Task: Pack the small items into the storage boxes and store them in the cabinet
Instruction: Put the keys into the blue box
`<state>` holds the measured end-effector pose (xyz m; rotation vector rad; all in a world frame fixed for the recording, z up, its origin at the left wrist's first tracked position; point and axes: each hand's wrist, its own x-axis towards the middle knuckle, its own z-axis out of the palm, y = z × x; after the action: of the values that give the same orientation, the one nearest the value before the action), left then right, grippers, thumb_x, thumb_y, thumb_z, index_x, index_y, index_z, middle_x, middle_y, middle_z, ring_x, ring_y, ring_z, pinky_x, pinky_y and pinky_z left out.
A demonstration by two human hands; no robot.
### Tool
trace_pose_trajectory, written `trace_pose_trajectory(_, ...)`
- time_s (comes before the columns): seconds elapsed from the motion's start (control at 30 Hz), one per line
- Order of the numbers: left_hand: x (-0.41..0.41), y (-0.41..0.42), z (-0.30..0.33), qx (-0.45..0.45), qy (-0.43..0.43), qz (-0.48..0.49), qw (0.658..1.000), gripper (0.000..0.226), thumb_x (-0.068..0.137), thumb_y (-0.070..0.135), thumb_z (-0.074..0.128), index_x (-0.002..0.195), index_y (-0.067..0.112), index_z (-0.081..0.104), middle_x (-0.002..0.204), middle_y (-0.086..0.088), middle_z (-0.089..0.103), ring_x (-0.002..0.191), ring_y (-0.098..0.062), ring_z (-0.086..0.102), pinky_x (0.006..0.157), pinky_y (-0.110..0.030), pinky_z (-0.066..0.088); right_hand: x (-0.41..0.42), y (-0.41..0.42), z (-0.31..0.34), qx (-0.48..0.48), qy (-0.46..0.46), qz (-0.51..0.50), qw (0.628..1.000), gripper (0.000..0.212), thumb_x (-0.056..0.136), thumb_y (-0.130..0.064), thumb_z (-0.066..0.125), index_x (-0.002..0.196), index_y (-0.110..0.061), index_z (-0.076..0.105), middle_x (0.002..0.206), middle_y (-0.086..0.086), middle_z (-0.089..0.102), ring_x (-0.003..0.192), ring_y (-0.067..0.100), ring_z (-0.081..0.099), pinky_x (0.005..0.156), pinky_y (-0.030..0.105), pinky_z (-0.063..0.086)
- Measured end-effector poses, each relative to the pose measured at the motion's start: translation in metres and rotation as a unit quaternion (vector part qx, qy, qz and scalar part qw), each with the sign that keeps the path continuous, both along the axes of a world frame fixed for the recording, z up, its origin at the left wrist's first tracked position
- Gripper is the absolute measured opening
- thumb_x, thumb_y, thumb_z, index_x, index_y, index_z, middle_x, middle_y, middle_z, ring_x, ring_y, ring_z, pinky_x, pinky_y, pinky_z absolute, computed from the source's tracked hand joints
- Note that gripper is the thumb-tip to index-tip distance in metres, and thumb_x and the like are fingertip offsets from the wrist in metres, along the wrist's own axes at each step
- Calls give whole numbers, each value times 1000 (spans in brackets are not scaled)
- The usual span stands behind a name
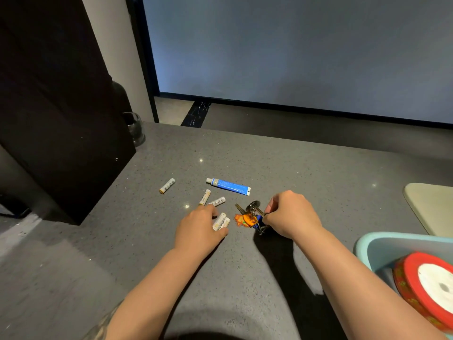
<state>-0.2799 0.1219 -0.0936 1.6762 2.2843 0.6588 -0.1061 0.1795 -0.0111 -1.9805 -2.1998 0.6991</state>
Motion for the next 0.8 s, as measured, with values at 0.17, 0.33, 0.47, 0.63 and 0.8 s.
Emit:
trace_pose_trajectory(0.17,-11,-3,4,14,-72,-124,990,73,60,42,83,125,32,52,115,14,44,106,-6,45,85,-25,41,0,3,-5,-8,19,2,1000,5,80,-14,64,83,-16,67,87,7,67,83,24,63,71,37,57)
trace_pose_trajectory(0.33,-22,2,3,-72,-64,-291,952,81,67,40,80,138,40,40,142,18,33,127,-4,27,108,-23,26,-4,-2,-11,-15,28,13,999,8,82,-18,62,86,-14,68,92,11,69,88,29,65,79,42,56)
trace_pose_trajectory(0.47,-17,7,0,-76,-44,-311,946,70,73,39,75,135,41,44,128,17,44,112,-6,34,100,-28,35,-7,-5,-14,-41,26,19,999,5,79,-15,65,79,-19,67,89,9,70,85,27,67,79,38,56)
trace_pose_trajectory(0.63,-16,15,4,-87,-23,-320,943,67,71,38,77,131,32,49,107,13,45,103,-6,37,91,-25,36,-5,-4,-15,-48,35,15,998,3,79,-14,66,81,-16,68,90,10,70,84,29,68,80,43,56)
trace_pose_trajectory(0.8,-17,12,9,-87,-11,-308,947,68,63,39,83,124,25,56,109,7,53,106,-11,47,89,-26,41,0,-1,-4,-27,58,9,998,14,81,-22,64,83,-10,70,84,12,71,80,31,68,76,44,57)
